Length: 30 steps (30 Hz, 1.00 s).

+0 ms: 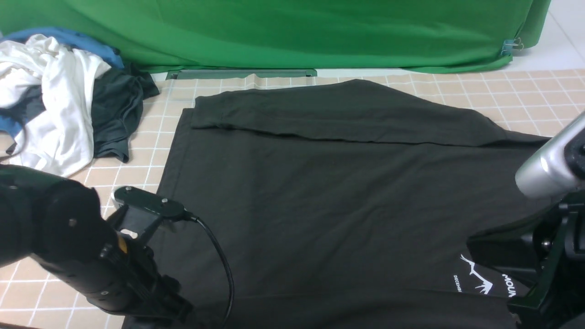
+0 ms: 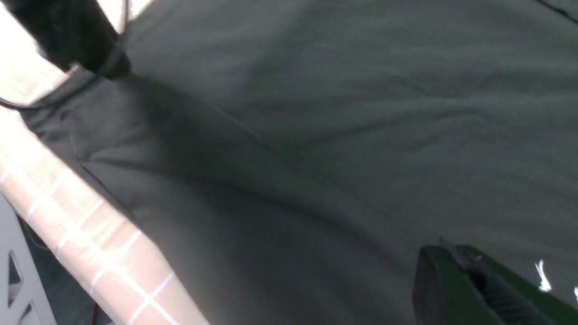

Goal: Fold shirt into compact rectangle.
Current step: 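Grasp the left edge of the dark T-shirt lying flat on the table, then fold the left side of the black T-shirt inward over its body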

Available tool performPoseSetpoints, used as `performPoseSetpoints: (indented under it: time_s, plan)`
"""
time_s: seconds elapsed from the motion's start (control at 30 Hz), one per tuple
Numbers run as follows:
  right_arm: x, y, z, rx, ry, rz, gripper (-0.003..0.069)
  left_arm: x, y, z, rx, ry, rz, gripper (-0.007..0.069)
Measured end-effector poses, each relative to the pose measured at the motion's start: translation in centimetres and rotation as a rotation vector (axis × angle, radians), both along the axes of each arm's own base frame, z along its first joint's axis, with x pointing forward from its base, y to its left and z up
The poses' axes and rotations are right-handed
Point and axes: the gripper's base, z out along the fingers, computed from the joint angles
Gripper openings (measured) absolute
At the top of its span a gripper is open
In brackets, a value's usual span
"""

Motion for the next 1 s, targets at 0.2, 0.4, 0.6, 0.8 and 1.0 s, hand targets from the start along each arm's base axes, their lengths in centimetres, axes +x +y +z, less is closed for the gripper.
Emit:
performPoseSetpoints:
  time_s: [0.2,0.4,0.6,0.8,1.0]
  plan:
    - [0.1,0.1,0.1,0.010,-0.011,0.000,0.0038,0.7,-0.3,-1.9,0.023,0.049,-0.022,0.0496]
    - [0.1,0.1,0.1,0.010,-0.012,0.001,0.0038,0.6,-0.6,-2.6,0.012,0.100,-0.048,0.0377]
    - [0.1,0.1,0.1,0.010,-0.012,0.001,0.0038,0.2,-0.6,-2.6,0.012,0.151,-0.078,0.0075]
    - [0.1,0.1,0.1,0.014,-0.016,0.001,0.0038,0.2,-0.8,-0.3,0.012,0.190,-0.100,0.0034]
    - [0.1,0.1,0.2,0.016,-0.018,0.001,0.0038,2.0,-1.6,5.6,-0.060,-0.003,-0.097,0.0034]
